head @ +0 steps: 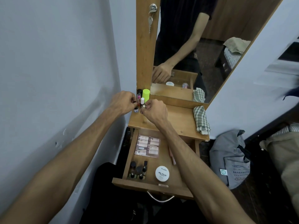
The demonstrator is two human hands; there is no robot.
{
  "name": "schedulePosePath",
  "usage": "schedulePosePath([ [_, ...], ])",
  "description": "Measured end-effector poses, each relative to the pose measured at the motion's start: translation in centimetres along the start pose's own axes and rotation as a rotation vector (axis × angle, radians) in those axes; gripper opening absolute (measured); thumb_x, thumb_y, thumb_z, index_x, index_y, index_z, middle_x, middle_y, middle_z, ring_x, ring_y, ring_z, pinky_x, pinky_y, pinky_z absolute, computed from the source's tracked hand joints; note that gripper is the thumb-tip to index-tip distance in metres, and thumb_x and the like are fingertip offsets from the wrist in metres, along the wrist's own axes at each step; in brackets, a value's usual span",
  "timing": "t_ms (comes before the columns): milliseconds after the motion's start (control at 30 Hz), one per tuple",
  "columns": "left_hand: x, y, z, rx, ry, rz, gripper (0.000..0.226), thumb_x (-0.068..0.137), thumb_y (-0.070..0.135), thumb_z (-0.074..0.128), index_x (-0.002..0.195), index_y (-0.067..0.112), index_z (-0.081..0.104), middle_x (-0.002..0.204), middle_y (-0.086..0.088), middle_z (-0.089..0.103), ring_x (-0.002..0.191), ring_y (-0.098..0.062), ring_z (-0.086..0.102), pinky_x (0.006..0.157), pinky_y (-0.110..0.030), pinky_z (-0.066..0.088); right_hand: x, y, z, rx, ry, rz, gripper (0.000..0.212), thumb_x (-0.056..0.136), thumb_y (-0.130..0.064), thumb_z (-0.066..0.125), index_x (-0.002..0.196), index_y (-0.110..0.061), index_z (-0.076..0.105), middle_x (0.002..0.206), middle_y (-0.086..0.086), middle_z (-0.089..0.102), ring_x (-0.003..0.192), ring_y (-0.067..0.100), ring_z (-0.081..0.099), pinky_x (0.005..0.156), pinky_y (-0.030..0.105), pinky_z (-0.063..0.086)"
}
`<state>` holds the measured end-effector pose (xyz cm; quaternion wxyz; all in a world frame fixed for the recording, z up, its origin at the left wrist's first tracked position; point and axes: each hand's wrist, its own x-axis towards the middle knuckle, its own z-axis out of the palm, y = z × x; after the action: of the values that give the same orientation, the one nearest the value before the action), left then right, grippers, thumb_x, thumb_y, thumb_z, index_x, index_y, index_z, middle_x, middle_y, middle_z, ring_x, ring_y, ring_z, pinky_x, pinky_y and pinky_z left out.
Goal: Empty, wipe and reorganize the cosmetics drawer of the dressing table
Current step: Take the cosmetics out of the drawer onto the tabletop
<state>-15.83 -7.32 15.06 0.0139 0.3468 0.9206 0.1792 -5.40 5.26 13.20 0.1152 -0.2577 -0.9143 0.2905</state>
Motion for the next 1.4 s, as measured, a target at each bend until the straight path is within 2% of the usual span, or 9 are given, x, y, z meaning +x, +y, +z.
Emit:
schedulePosePath([
  [233, 2.0, -0.4, 1.6, -0.008, -0.013, 0.021, 0.013, 0.086, 0.026, 0.071, 0.094, 0.017, 0.077, 0.089, -0.003, 0.074, 0.080, -0.024, 0.065, 0.075, -0.040, 0.059, 1.1, -0.1, 1.6, -0.021, 0.008, -0.003, 0.024, 0.082, -0.026, 0.066, 0.098, -0.015, 0.079, 0.088, 0.010, 0.075, 0.082, 0.033, 0.068, 0.071, 0.034, 0.054],
  [367, 2.8, -0.4, 2.0, -0.012, 0.015, 0.034, 0.014, 0.085, 0.023, 0.071, 0.095, 0.015, 0.076, 0.089, -0.005, 0.074, 0.081, -0.026, 0.066, 0.075, -0.040, 0.059, 1.6, -0.1, 2.4, -0.006, 0.042, -0.012, 0.023, 0.083, -0.031, 0.064, 0.096, -0.016, 0.077, 0.081, 0.005, 0.074, 0.080, 0.031, 0.069, 0.069, 0.036, 0.058],
  [567, 3.1, -0.7, 2.3, -0.052, 0.047, 0.003, 0.017, 0.086, 0.027, 0.072, 0.098, 0.017, 0.078, 0.088, -0.002, 0.075, 0.082, -0.023, 0.067, 0.075, -0.038, 0.059, 1.9, 0.2, 3.1, 0.025, 0.078, -0.020, 0.025, 0.085, -0.034, 0.065, 0.095, -0.015, 0.077, 0.086, 0.005, 0.077, 0.085, 0.033, 0.071, 0.073, 0.042, 0.059],
  [900, 2.2, -1.7, 2.8, -0.106, 0.066, -0.054, 0.029, 0.086, 0.030, 0.076, 0.112, 0.017, 0.075, 0.096, 0.002, 0.076, 0.081, -0.015, 0.062, 0.074, -0.028, 0.052, 1.3, 1.1, 2.7, 0.055, 0.059, 0.012, 0.030, 0.089, -0.033, 0.073, 0.112, -0.013, 0.076, 0.093, 0.004, 0.078, 0.094, 0.028, 0.072, 0.083, 0.036, 0.058],
  [1033, 0.7, -1.7, 2.6, -0.162, 0.097, -0.084, 0.029, 0.086, 0.026, 0.075, 0.114, 0.017, 0.073, 0.097, 0.003, 0.075, 0.089, -0.019, 0.067, 0.080, -0.032, 0.055, 0.0, 1.8, 2.2, 0.065, 0.057, 0.005, 0.032, 0.084, -0.023, 0.075, 0.115, -0.016, 0.076, 0.097, -0.002, 0.077, 0.094, 0.022, 0.071, 0.082, 0.031, 0.055],
  [1100, -0.4, -1.4, 2.6, -0.198, 0.127, -0.093, 0.020, 0.085, 0.021, 0.073, 0.105, 0.018, 0.074, 0.092, 0.004, 0.074, 0.085, -0.017, 0.065, 0.074, -0.029, 0.052, -0.9, 2.3, 2.0, 0.086, 0.050, -0.001, 0.029, 0.083, -0.023, 0.074, 0.111, -0.018, 0.077, 0.095, -0.005, 0.077, 0.090, 0.017, 0.071, 0.081, 0.030, 0.055],
  [1200, -2.7, -0.6, 2.9, -0.231, 0.116, -0.072, 0.009, 0.083, 0.016, 0.070, 0.090, 0.021, 0.073, 0.083, 0.009, 0.070, 0.077, -0.012, 0.062, 0.066, -0.024, 0.045, -2.6, 3.5, 2.1, 0.111, 0.004, -0.039, 0.015, 0.080, -0.024, 0.072, 0.093, -0.025, 0.078, 0.081, -0.011, 0.075, 0.075, 0.009, 0.069, 0.074, 0.032, 0.060],
  [1300, -5.3, 0.0, 3.6, -0.238, 0.014, -0.034, 0.009, 0.077, 0.015, 0.068, 0.077, 0.023, 0.072, 0.074, 0.015, 0.068, 0.073, -0.010, 0.065, 0.069, -0.025, 0.053, -4.7, 4.7, 2.0, 0.111, -0.066, -0.071, 0.006, 0.078, -0.026, 0.070, 0.080, -0.027, 0.076, 0.071, -0.013, 0.071, 0.069, 0.005, 0.067, 0.069, 0.034, 0.061],
  [1400, -8.1, 0.5, 4.6, -0.188, -0.116, 0.013, 0.014, 0.073, 0.014, 0.066, 0.078, 0.025, 0.074, 0.072, 0.017, 0.068, 0.071, -0.007, 0.065, 0.070, -0.024, 0.054, -7.1, 5.6, 1.8, 0.084, -0.160, -0.077, 0.010, 0.071, -0.022, 0.067, 0.072, -0.026, 0.075, 0.066, -0.011, 0.071, 0.067, 0.009, 0.068, 0.068, 0.035, 0.060],
])
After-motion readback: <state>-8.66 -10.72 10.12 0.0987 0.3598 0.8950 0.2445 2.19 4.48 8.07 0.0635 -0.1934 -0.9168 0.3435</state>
